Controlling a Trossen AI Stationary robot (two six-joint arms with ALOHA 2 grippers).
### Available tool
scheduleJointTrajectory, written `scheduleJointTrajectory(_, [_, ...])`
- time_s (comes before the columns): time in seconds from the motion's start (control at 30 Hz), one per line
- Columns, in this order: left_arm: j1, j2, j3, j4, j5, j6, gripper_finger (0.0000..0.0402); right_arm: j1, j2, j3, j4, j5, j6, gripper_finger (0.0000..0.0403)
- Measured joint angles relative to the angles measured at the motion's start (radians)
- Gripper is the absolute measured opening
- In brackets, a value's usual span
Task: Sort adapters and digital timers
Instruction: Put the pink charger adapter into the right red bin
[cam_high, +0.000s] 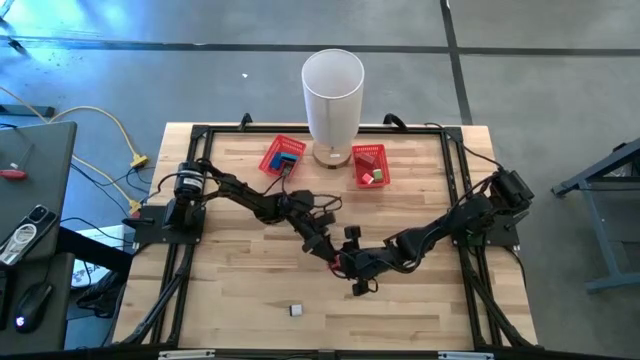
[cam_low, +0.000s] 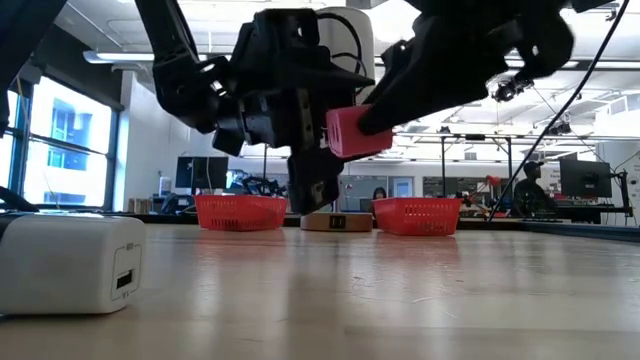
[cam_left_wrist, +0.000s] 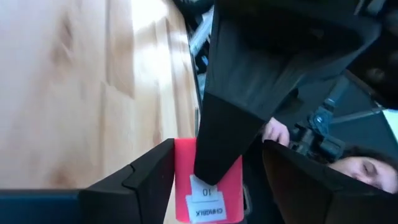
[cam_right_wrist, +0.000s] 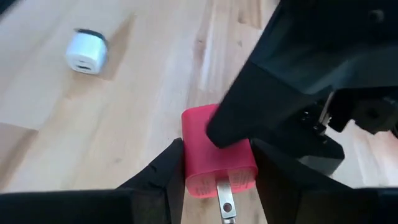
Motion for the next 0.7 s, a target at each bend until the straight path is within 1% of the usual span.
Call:
scheduleJointTrajectory(0.17, [0.018, -0.002, 0.001, 0.027, -0.061, 0.072, 0.0235, 0.033, -0.055, -0.002, -0.108, 0.069, 0.061, 0.0143])
scheduleJointTrajectory(0.37, [0.022, -0.012, 0.0, 0.1, -0.08, 0.166, 0.0235, 0.104, -0.137, -0.002, -0.256, 0.209, 0.181, 0.0143])
scheduleJointTrajectory(0.47, [0.019, -0.031, -0.001, 0.12, -0.088, 0.219, 0.0235, 0.146, -0.153, -0.001, -0.299, 0.249, 0.244, 0.0143])
scheduleJointTrajectory(0.6, [0.007, -0.073, -0.017, 0.117, -0.156, 0.307, 0.0235, 0.209, -0.156, -0.002, -0.317, 0.273, 0.311, 0.0143])
scheduleJointTrajectory(0.7, [-0.007, -0.123, -0.05, 0.115, -0.232, 0.398, 0.0235, 0.257, -0.156, -0.002, -0.344, 0.365, 0.351, 0.0143])
